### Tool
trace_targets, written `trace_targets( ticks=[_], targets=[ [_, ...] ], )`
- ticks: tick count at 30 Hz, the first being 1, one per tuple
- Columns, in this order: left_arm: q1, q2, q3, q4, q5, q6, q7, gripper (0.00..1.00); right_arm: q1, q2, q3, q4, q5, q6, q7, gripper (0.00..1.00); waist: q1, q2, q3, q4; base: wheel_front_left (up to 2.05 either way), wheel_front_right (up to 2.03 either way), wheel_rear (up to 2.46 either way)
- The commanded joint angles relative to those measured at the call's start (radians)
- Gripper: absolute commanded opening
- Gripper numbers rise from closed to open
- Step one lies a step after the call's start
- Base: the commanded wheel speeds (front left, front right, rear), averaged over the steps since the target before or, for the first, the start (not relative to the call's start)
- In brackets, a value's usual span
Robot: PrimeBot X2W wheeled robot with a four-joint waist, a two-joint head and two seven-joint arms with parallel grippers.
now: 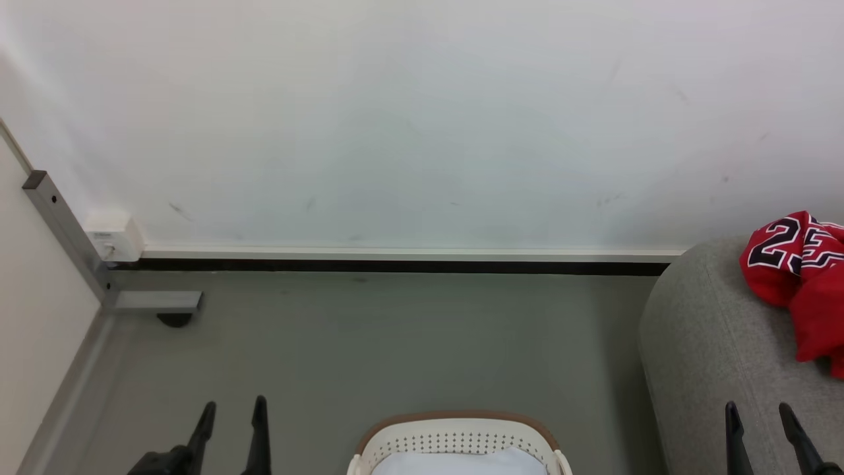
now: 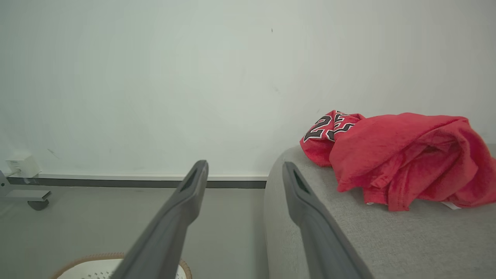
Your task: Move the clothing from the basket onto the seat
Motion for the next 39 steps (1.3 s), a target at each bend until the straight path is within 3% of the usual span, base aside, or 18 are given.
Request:
trace_targets(
  ticks=[1,14,15,20,39],
  targets=[
    [0.017,-0.01,0.012,0.01,0.019,-0.012,0.0,1.0,0.021,-0.002,-0.001,0.007,0.013,-0.002,-0.002,1.0,0.0002,0.0,-0.004,0.001,0.0,0.0,0.0],
    [0.02,-0.078,0.082,0.051,0.105,-0.09,0.0,1.0,0.02,-0.002,0.013,0.045,0.019,-0.002,-0.002,1.0,0.0002,0.0,-0.01,0.003,0.0,0.0,0.0],
    [0.014,-0.079,0.081,0.051,0.093,-0.091,0.0,0.0,0.023,0.0,0.014,0.044,0.007,0.0,0.0,0.0,0.0002,0.0,-0.01,0.002,0.0,0.0,0.0],
    [0.031,-0.089,0.077,0.094,0.089,-0.092,0.002,0.0,0.029,0.018,0.014,0.086,0.01,0.0,0.008,0.0,0.0002,0.0,-0.01,0.002,0.0,0.0,0.0],
    [-0.009,-0.106,0.14,0.068,-0.218,-0.117,0.092,0.0,-0.022,0.012,0.013,0.069,0.355,0.0,0.096,0.0,0.0002,0.0,-0.002,-0.001,0.0,0.0,0.0]
  ],
)
